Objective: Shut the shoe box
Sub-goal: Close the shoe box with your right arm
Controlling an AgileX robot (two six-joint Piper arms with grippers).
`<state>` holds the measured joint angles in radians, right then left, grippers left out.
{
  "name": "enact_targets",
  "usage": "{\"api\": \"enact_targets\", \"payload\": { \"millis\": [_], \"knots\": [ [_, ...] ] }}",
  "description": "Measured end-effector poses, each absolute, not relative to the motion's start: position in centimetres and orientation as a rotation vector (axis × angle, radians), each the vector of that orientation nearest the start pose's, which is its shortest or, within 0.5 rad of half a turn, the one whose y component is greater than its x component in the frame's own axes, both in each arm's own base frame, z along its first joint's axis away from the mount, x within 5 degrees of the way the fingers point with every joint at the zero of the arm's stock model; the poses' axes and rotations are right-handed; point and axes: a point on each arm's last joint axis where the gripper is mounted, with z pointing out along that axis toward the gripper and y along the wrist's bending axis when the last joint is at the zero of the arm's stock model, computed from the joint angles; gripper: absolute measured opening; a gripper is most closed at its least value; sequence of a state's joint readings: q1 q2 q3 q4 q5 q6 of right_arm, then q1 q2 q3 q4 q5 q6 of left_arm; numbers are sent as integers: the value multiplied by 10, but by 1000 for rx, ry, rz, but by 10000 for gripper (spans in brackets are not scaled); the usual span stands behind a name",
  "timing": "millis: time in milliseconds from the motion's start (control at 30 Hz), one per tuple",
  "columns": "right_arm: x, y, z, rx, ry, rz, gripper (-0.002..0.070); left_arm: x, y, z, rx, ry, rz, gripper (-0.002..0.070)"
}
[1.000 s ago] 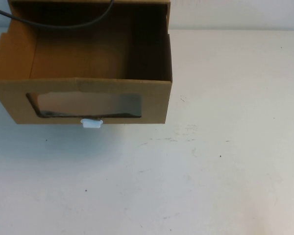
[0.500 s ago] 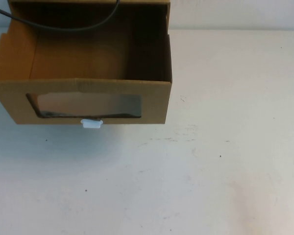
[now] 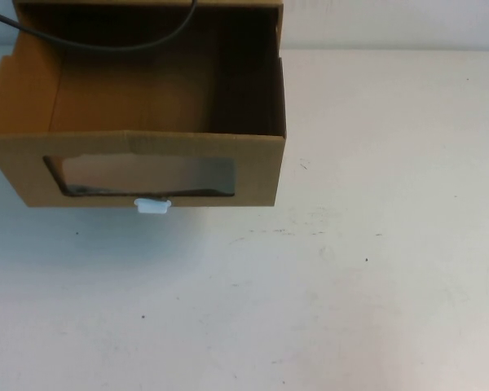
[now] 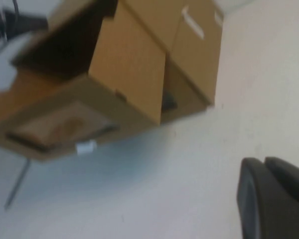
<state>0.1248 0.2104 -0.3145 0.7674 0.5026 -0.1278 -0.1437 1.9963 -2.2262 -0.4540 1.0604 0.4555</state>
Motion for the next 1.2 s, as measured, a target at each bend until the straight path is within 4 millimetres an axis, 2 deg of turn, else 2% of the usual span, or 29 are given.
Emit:
{"api": "enact_targets", "payload": {
  "millis": [133,200,300,367,433,533,633,733,833,1000,1200],
  "knots": [
    [86,50,307,-39,2191,740,-11,438,-99,409,601,2154,-405,-5],
    [106,54,318,-114,2329,705,-11,438,-99,409,601,2154,-405,-5],
    [140,57,334,-202,2475,649,-11,438,-99,409,599,2154,-405,-5],
    [165,61,337,-258,2553,609,-11,438,-99,409,598,2154,-406,-5],
    [186,74,340,-345,2598,567,-11,438,-99,409,597,2155,-407,-5],
    [203,113,341,-526,2637,494,-11,438,-99,409,592,2157,-409,-5],
    [206,162,343,-705,2584,389,-11,438,-99,409,591,2157,-410,-5],
    [200,210,351,-812,2432,359,-11,438,-99,409,589,2158,-411,-5],
    [193,243,362,-838,2272,400,-11,438,-99,409,589,2158,-411,-5],
    [196,277,371,-820,2062,538,-11,438,-99,409,586,2159,-412,-5],
    [212,306,353,-815,1961,611,-11,438,-99,409,586,2159,-412,-5]
  ]
}}
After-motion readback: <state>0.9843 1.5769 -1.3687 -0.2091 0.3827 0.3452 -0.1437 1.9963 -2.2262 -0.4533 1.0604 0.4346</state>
